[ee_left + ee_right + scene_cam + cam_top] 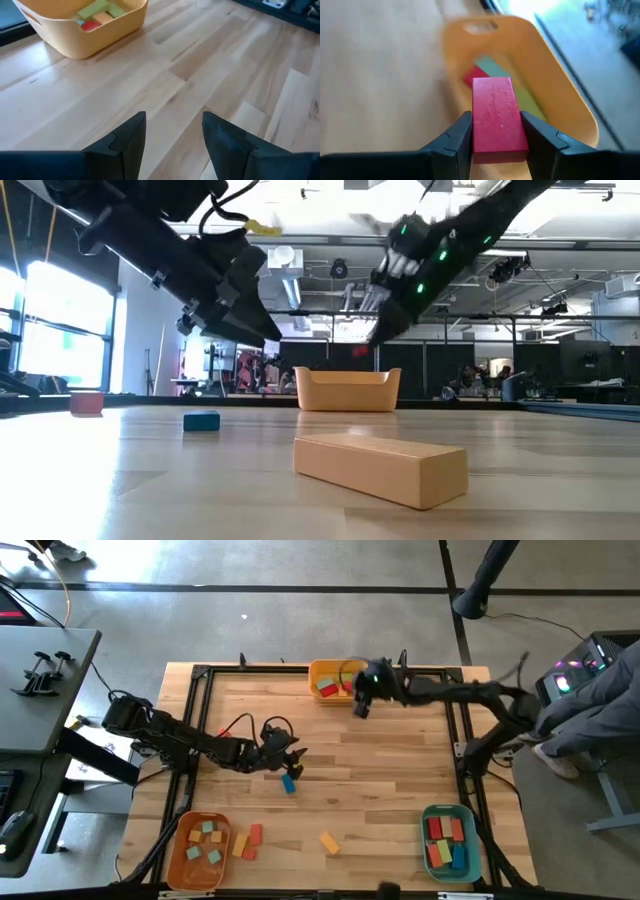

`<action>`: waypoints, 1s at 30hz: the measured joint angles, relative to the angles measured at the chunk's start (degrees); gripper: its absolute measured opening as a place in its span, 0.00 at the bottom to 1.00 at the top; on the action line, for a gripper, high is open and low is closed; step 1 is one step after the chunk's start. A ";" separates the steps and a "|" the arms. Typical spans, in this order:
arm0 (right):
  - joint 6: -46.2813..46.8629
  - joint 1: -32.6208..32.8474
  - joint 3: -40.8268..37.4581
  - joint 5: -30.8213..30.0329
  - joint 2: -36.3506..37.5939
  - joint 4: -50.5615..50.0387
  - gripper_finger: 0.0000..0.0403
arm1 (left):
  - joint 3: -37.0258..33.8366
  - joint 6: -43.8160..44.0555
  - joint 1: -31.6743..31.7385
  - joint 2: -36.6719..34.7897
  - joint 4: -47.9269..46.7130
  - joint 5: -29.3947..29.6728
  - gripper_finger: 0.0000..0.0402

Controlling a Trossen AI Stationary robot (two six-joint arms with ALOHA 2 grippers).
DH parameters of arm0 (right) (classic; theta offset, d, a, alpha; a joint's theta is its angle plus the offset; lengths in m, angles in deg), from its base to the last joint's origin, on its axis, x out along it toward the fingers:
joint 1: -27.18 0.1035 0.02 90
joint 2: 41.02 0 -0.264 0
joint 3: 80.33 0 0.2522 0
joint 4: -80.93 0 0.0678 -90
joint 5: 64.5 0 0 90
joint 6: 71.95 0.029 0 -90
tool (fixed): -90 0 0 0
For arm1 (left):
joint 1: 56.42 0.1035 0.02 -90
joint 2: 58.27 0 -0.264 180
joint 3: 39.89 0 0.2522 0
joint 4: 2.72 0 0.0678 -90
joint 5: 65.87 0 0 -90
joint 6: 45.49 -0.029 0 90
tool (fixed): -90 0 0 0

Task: Sort blocks by size
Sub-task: Put the small red rectangle block into the yellow bin, then put the small blue rectangle block into the yellow bin

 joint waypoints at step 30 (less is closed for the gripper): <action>-2.84 -7.06 25.75 4.51 -21.12 -16.78 0.63 | 0.00 3.38 -5.05 0.04 1.07 7.62 0.45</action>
